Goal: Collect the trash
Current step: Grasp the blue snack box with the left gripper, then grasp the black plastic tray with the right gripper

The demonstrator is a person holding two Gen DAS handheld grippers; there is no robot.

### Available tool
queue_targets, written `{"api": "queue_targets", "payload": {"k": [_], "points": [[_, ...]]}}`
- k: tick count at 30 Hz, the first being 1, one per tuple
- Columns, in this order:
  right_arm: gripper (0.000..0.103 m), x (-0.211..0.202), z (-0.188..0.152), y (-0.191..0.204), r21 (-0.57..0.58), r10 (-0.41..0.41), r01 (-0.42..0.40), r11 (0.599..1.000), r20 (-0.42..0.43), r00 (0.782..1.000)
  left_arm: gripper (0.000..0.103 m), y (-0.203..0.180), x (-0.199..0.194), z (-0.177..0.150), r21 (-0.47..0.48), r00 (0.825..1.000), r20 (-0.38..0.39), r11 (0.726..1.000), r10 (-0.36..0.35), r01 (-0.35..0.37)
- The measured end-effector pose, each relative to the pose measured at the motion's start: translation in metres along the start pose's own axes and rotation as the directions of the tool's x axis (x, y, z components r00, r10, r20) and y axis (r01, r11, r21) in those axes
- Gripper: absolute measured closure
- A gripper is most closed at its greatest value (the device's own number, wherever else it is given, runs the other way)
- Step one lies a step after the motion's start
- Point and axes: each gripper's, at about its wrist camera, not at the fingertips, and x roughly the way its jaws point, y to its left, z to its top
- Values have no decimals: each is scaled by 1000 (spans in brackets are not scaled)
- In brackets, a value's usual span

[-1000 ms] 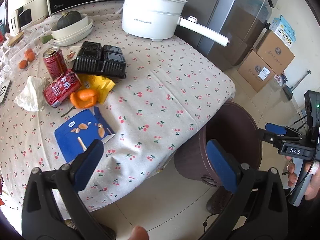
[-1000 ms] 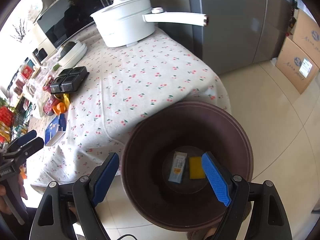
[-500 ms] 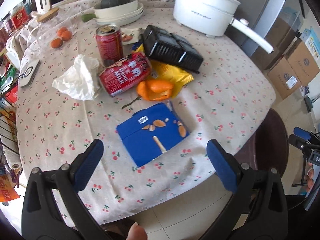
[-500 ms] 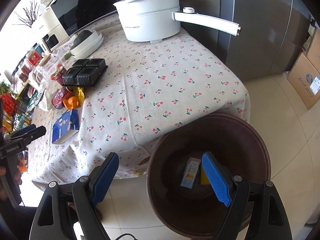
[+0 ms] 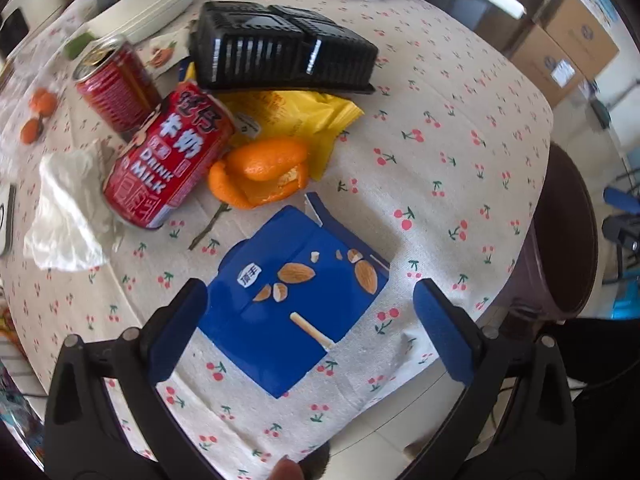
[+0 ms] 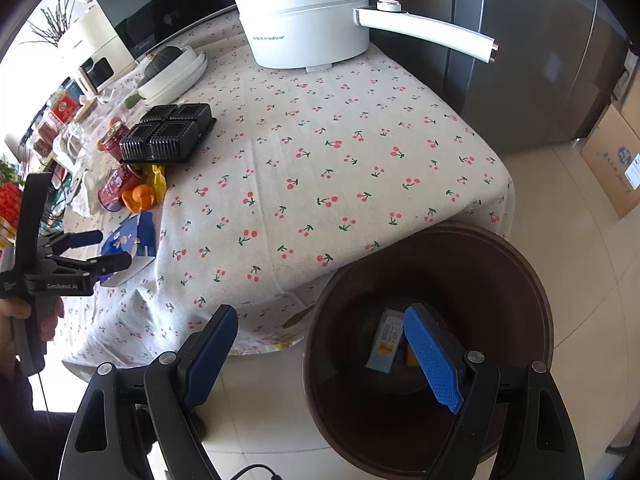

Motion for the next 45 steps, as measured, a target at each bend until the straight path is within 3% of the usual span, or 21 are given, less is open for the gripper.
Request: {"api": "queue_targets", "payload": {"k": [3,6,10,15,23,26,30,34,40,45], "points": [[16,3,-1,-3,6,-5,5,1000,-12,1000,1,-3,11,0,97,999,-39,995,35,-31],[16,6,0,-5,11,-8,8,1000,-19,1000,1,1,25,-1,114,994,-61,990,91,-83],[16,8,1,-4,6,-11,11,1000,-25,1000,4,15,30,1,31,997,-62,999,37,-35],[16,11,0,0,-11,-17,17,1000,-32,999,15,22,23,-3,-35,999,-40,999,9,-10],[16,8,4,11,-11,-11,11,1000,-14,1000,20,33,-10,-25,-174,999,17,984,37,-34],[16,7,8,20,-9,-1,1,1000,-2,1000,21,43,-29,-39,-259,997,49,965,56,-42],[16,11,19,39,-30,12,-11,999,8,1000,21,67,-58,-57,-429,991,116,903,63,-7],[16,17,39,67,-41,27,-26,999,21,999,21,78,-74,-66,-513,981,170,858,89,11],[16,37,69,127,-134,5,1,991,51,999,21,98,-80,-65,-545,977,184,838,105,12],[16,63,93,185,-300,-94,135,944,148,984,21,112,-86,-75,-561,977,181,828,112,9]]}}
